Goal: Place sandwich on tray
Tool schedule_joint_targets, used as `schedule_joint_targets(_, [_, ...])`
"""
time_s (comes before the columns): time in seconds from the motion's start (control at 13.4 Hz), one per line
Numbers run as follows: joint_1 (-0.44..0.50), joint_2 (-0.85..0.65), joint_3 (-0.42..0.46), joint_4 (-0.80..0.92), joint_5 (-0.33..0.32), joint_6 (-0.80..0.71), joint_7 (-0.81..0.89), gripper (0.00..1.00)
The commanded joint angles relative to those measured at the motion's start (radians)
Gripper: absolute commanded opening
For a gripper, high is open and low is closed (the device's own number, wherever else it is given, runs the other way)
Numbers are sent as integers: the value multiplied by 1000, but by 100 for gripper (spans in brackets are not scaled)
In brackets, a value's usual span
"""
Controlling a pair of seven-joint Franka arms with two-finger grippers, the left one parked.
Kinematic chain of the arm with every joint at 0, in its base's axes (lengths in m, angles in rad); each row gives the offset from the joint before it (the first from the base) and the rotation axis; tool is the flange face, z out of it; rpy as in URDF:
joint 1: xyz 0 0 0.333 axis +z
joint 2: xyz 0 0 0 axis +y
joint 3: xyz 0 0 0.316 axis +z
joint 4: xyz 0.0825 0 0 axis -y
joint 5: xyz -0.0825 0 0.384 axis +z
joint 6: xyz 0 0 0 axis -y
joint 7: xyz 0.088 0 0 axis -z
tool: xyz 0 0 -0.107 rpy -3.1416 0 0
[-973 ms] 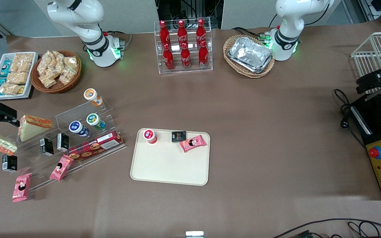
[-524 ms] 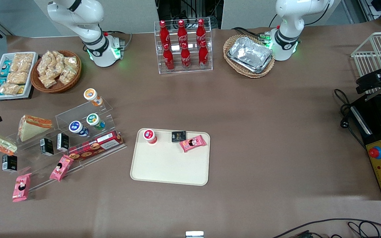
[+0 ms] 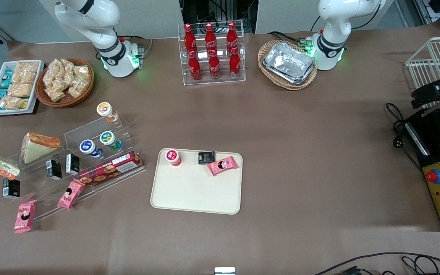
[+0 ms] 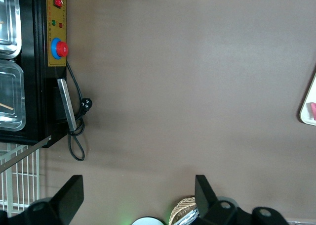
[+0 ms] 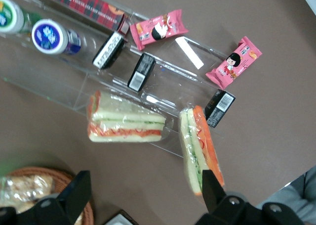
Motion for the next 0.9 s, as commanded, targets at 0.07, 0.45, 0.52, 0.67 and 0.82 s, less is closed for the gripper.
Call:
schedule_joint_targets(0.07, [-37, 53, -26, -9, 23, 84, -234, 100])
schedule_joint_targets(0.45, [-48, 131, -64, -8, 81, 188, -353, 100])
schedule_joint_targets(0.52, [-57, 145, -64, -8, 90, 214, -372, 100])
schedule_joint_targets(0.67, [-68, 179, -66, -6, 110, 253, -397, 100])
schedule_joint_targets(0.82, [-75, 210, -72, -6, 128, 286, -432, 100])
